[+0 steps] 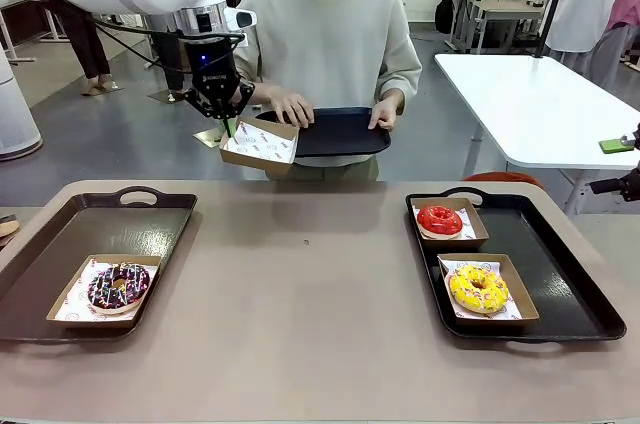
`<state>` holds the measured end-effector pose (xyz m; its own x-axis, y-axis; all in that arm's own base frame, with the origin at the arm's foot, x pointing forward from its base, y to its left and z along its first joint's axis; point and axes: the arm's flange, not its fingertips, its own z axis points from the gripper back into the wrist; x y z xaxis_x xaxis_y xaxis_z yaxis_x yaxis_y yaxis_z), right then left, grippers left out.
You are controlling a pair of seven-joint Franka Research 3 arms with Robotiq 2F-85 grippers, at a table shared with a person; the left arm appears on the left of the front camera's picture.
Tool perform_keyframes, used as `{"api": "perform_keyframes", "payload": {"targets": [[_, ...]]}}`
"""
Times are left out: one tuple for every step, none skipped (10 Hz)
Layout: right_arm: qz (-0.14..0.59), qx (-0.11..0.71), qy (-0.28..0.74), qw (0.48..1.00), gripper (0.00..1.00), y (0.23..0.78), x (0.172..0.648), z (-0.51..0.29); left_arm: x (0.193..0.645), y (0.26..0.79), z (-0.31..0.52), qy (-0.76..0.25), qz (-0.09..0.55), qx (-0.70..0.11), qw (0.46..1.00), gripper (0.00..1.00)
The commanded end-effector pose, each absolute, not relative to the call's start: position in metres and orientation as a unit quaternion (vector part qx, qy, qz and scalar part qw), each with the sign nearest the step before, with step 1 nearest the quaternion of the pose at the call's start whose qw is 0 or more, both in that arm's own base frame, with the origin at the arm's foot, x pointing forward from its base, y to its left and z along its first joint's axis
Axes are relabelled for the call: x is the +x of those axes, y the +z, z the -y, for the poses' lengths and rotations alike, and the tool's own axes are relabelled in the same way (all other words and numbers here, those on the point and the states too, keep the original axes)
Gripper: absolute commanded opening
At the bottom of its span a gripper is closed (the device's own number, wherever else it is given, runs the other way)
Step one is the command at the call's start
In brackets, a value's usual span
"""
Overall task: Individually package the donuts and arrange them on the tray.
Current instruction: Place the picked Paper togo box on the Handle tray while simultaneously picking up another Paper togo box from the table with the other hand, then place the picked Paper togo box on the Handle tray.
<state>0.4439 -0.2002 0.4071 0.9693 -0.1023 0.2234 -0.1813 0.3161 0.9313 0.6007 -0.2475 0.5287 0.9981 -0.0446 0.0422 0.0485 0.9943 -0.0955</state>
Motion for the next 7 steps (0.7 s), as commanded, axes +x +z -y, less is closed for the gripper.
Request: {"api": "perform_keyframes", "payload": {"targets": [[0.121,0.588,0.032,0.799,1.00,0.4084,0.4443,0.1990,0.5993,0.5274,0.2469,-0.027,0.020,-0.043,0.999,0.00],[0.121,0.588,0.032,0.799,1.00,0.4084,0.4443,0.1990,0.5993,0.5274,0.2469,-0.027,0.020,-0.043,0.999,0.00],[0.121,0.588,0.032,0.799,1.00,0.4084,0.4443,0.1990,0.5993,0.5274,0.2469,-0.027,0.020,-0.043,0.999,0.00],[0.121,0.588,0.032,0.799,1.00,0.4084,0.4443,0.1990,0.5993,0.5274,0.2469,-0.027,0.020,-0.043,0.999,0.00],[0.121,0.588,0.032,0.799,1.00,0.4084,0.4443,0.1990,0.5993,0.5274,0.2469,-0.027,0.020,-0.043,0.999,0.00],[0.121,0.588,0.032,0.799,1.00,0.4084,0.4443,0.1990,0.5993,0.5274,0.2469,-0.027,0.020,-0.043,0.999,0.00],[0.121,0.588,0.032,0.799,1.00,0.4084,0.4443,0.1990,0.5993,0.5274,0.2469,-0.027,0.020,-0.043,0.999,0.00]]}}
